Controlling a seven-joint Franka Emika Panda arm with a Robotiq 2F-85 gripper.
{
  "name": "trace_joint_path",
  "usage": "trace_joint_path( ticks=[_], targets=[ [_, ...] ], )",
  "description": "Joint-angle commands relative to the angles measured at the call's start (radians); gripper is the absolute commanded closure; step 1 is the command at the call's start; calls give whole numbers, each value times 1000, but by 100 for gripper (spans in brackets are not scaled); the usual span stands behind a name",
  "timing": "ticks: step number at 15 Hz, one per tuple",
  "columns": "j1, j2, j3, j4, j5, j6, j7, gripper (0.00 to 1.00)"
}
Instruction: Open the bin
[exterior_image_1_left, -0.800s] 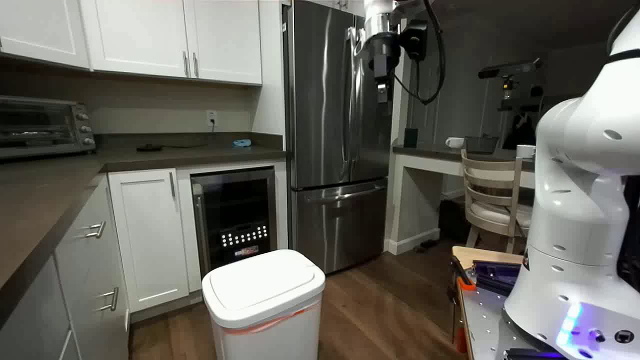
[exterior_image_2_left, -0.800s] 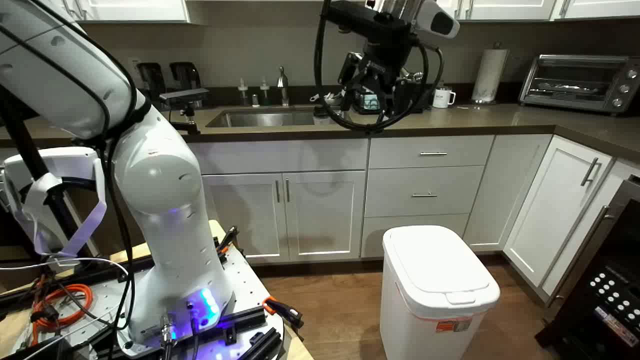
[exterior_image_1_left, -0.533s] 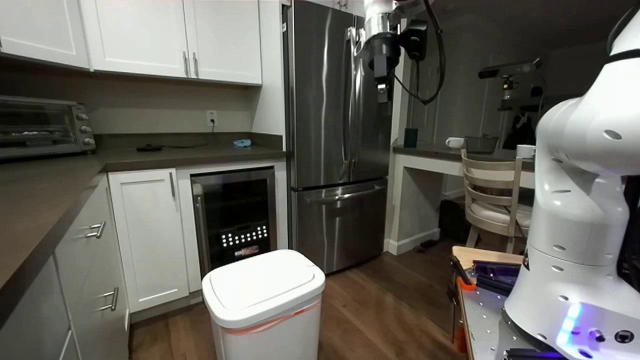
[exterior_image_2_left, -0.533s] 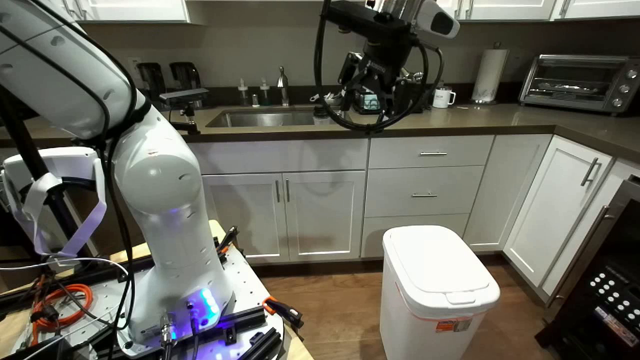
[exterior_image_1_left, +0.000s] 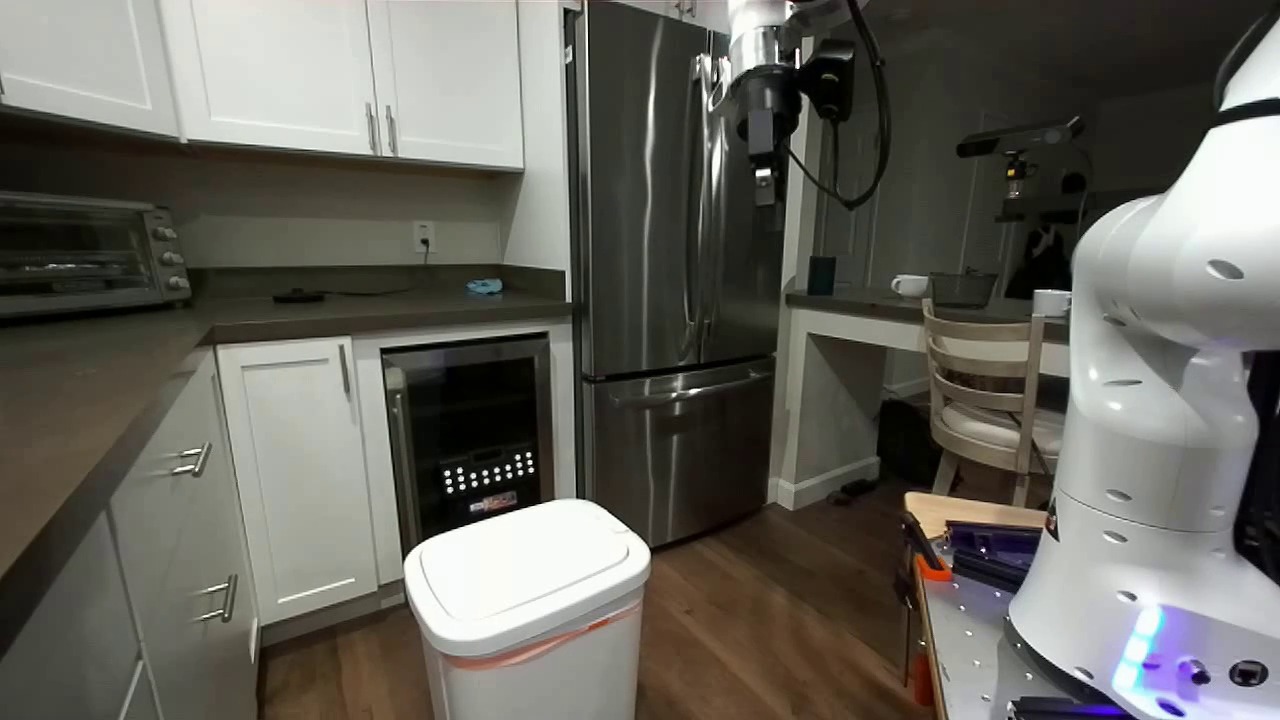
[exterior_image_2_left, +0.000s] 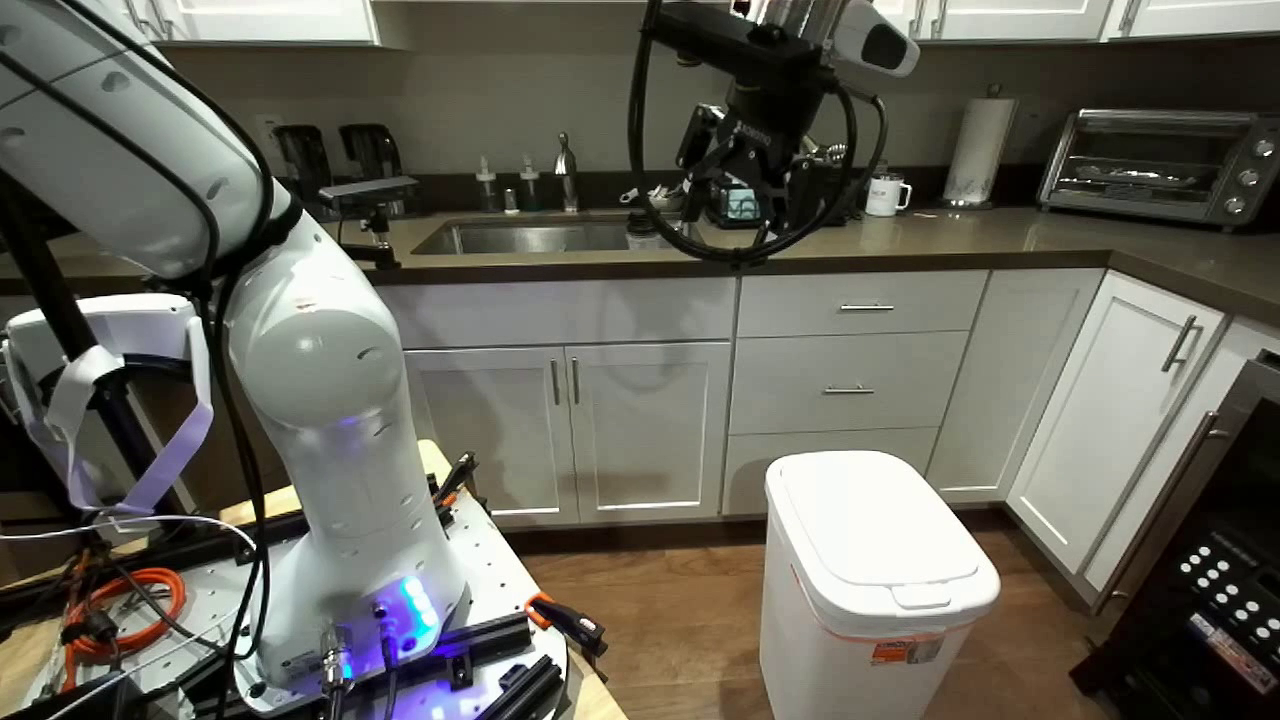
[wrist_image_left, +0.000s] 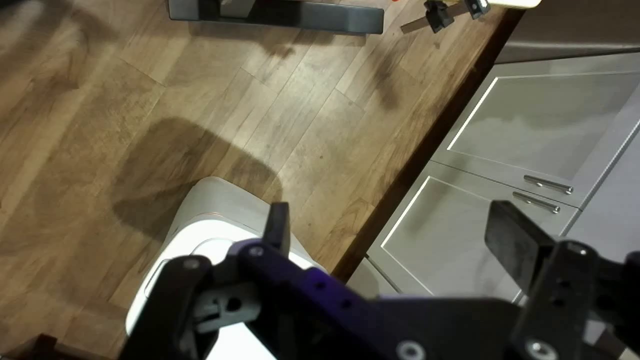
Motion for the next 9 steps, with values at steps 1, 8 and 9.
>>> trace_joint_path(
  ticks=[1, 8, 9],
  targets=[
    [-37, 60, -4, -6, 25, 52, -57, 0],
    [-54, 344, -77, -42, 132, 458, -325, 0],
    [-63, 400, -72, -39, 167, 513, -367, 0]
  ],
)
